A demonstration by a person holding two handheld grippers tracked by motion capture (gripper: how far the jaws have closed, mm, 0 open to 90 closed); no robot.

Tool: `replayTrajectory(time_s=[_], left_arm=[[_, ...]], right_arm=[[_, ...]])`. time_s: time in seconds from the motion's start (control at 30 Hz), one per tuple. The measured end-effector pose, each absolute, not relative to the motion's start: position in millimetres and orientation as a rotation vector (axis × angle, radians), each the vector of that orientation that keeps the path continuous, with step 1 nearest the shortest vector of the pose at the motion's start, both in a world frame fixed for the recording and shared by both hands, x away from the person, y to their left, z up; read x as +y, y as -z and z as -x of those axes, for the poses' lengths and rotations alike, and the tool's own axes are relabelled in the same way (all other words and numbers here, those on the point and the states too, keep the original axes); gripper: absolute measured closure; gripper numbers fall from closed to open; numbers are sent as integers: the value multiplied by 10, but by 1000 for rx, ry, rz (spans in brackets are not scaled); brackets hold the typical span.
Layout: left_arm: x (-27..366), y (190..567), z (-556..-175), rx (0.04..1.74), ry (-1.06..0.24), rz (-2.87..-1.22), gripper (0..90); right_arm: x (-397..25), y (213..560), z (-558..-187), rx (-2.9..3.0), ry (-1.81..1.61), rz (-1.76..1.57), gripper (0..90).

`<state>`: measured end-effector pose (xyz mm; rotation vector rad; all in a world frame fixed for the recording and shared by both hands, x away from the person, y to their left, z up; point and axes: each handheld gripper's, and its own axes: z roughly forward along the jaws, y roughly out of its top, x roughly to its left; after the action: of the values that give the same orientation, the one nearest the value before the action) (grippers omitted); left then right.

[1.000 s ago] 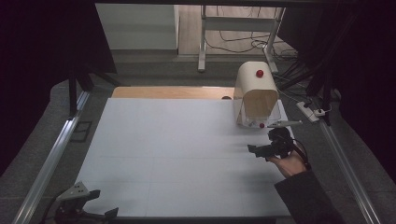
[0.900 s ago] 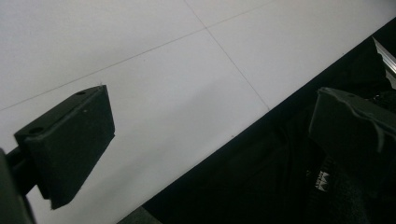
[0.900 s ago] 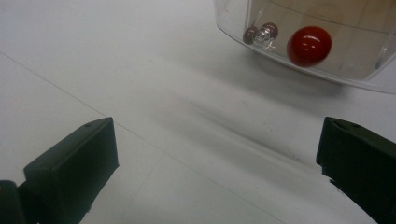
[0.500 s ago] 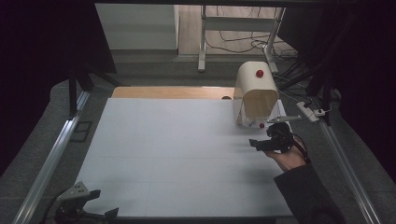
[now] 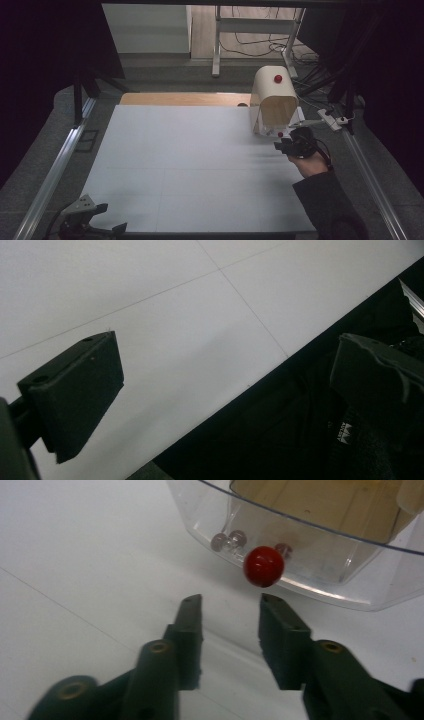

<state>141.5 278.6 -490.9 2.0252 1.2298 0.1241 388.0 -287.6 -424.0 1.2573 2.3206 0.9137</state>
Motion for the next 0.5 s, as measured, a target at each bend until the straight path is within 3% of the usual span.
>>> replayTrajectory(time_s=[0.23, 0.5], left_arm=[[2788, 4910, -1417, 1230, -122, -2024, 9], [2788, 4911, -1419, 1229, -120, -2025, 9]], right_arm=[[-2947, 4248, -3932, 2319, -899, -1264, 875], [-3002, 4231, -4001, 2285, -897, -1266, 891]])
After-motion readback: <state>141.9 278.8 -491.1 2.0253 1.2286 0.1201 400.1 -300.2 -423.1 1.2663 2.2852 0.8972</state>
